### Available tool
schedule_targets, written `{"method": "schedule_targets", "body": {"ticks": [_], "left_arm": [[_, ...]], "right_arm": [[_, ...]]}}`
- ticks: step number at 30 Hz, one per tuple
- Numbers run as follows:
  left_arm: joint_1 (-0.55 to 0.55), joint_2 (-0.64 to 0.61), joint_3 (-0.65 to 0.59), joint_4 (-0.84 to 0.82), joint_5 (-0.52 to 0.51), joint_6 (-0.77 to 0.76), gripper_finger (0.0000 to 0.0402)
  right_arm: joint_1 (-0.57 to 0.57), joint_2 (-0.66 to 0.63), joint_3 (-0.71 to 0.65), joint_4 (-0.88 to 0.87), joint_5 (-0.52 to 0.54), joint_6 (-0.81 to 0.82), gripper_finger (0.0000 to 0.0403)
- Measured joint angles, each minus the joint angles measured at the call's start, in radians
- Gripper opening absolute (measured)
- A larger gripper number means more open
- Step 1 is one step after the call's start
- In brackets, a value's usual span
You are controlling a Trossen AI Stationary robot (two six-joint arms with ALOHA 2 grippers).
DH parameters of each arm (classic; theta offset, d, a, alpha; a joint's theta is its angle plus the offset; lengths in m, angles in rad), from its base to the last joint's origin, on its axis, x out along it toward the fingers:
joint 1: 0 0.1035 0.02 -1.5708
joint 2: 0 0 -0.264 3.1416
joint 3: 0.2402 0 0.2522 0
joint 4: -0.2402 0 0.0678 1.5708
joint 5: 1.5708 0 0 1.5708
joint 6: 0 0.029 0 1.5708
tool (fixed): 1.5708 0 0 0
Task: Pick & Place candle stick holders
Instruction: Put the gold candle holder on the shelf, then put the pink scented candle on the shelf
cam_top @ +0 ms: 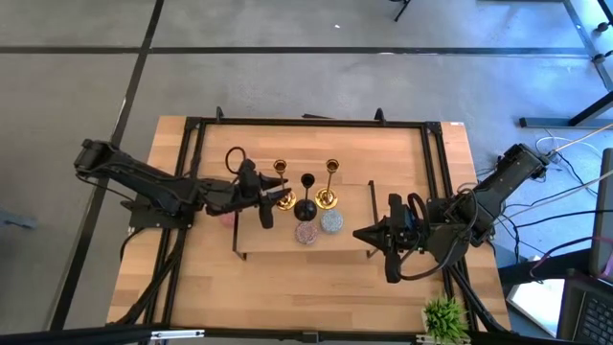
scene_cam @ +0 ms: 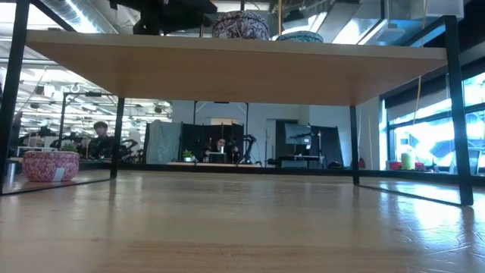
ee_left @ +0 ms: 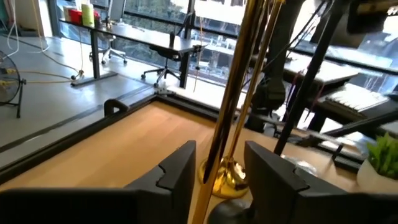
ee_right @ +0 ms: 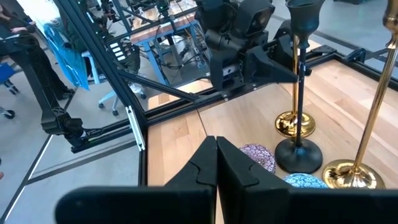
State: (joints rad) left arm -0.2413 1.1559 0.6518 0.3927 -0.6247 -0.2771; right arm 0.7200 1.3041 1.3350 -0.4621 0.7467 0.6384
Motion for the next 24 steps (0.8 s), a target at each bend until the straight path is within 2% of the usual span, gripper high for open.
{"method": "schedule_targets", "body": {"ticks": [15, 24], "left_arm": [[-0.084, -0.094, 0.000, -0.010, -0.011, 0.002, 0.0146], [-0.129, -0.157, 0.000, -0.118, -0.062, -0.042, 0.0144]], "right_arm": [[0.000, 0.000, 0.000, 0.001, 0.009, -0.001, 0.0000], [0.000, 0.000, 0.000, 0.003, 0.011, -0.026, 0.0000]]}}
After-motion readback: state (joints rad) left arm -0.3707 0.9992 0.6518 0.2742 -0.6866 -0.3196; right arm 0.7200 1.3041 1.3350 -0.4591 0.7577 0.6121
